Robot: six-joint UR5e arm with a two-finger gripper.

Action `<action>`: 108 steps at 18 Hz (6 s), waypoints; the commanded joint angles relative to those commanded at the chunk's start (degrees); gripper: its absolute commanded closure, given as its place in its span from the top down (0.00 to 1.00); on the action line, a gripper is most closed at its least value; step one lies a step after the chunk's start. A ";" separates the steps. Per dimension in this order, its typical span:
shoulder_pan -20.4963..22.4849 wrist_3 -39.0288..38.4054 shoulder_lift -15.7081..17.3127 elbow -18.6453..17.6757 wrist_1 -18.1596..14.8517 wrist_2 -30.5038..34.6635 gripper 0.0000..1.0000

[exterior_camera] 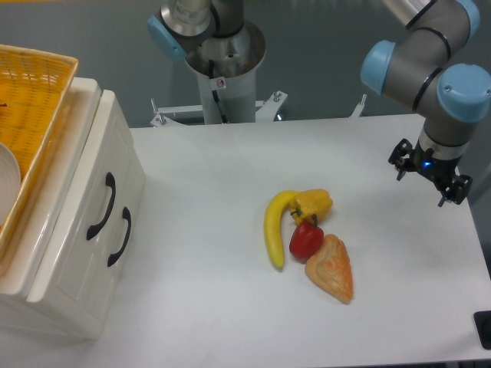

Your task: Slide the top white drawer open

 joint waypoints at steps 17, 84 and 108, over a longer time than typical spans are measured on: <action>-0.09 -12.29 0.18 0.00 0.00 -9.11 1.00; -34.27 -68.12 11.87 -3.69 -13.62 -25.31 1.00; -38.32 -70.49 8.88 -3.43 -12.48 -27.16 1.00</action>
